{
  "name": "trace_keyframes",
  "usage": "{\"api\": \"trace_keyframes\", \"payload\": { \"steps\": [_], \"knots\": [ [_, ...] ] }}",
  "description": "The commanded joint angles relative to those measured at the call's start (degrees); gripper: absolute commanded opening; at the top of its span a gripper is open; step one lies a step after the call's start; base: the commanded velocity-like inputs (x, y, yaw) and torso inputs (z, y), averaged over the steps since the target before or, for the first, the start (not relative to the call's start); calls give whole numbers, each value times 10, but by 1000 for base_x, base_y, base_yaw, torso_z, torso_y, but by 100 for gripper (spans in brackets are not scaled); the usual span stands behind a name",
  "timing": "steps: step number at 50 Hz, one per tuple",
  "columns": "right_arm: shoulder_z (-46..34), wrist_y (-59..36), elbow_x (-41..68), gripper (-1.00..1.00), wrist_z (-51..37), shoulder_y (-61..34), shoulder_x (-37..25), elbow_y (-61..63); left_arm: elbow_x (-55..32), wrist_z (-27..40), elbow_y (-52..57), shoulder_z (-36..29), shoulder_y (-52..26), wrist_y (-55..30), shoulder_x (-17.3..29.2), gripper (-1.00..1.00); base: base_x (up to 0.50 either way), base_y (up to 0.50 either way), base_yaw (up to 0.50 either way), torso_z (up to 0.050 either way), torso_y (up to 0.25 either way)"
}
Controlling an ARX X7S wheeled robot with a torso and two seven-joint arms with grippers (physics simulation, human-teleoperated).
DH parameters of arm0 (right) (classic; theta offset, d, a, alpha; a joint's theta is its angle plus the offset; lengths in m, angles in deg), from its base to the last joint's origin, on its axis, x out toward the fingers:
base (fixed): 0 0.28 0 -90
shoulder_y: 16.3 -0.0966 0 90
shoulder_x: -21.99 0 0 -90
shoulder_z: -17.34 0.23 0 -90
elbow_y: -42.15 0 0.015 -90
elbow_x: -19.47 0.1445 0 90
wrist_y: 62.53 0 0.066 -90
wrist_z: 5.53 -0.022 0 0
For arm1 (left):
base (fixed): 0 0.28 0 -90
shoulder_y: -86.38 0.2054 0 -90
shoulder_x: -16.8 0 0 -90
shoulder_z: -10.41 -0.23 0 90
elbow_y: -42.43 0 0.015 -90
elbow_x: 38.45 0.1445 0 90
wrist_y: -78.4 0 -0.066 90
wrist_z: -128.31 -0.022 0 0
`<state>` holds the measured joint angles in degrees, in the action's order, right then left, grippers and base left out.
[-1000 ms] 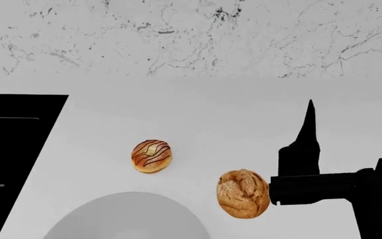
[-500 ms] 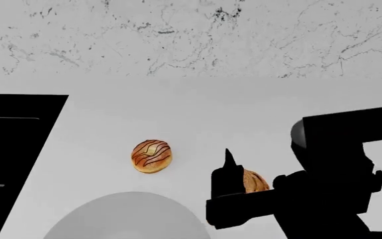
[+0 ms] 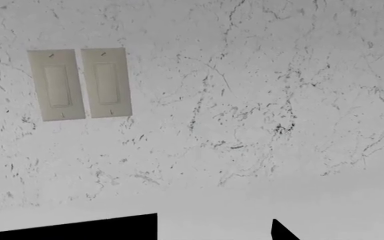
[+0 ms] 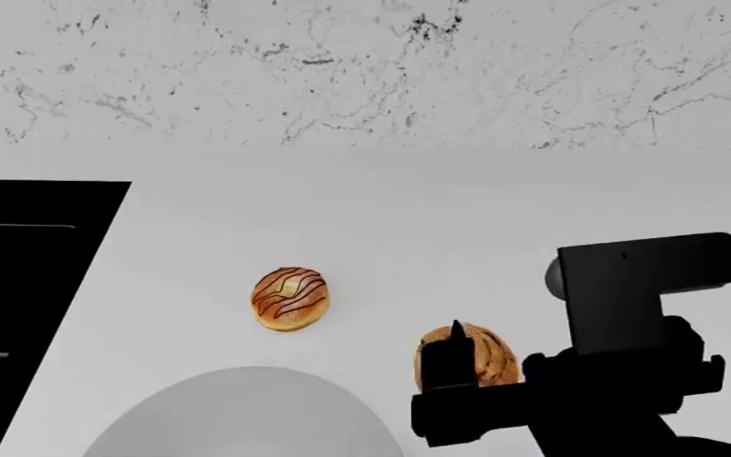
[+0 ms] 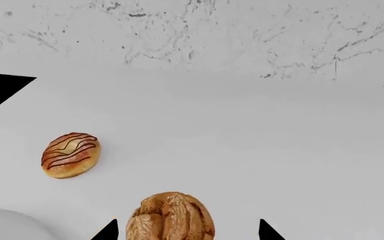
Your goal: Place the pastries on the plates.
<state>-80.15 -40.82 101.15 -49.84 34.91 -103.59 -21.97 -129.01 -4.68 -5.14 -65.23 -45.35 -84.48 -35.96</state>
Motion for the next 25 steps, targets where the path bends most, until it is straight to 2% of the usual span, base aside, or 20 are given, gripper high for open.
{"api": "trace_keyframes", "payload": {
  "steps": [1, 10, 25],
  "knots": [
    [-10, 4, -23, 100, 2, 10, -5, -17, -25, 21, 5, 0, 5, 8, 7, 100, 0, 0, 0, 0, 0],
    [-26, 10, -39, 100, 22, 4, 3, -27, -46, 43, 7, -11, -5, 14, 9, 100, 0, 0, 0, 0, 0],
    [-34, 10, -25, 100, 26, -6, 13, -33, -40, 28, 4, -11, -2, 19, 15, 100, 0, 0, 0, 0, 0]
  ]
}}
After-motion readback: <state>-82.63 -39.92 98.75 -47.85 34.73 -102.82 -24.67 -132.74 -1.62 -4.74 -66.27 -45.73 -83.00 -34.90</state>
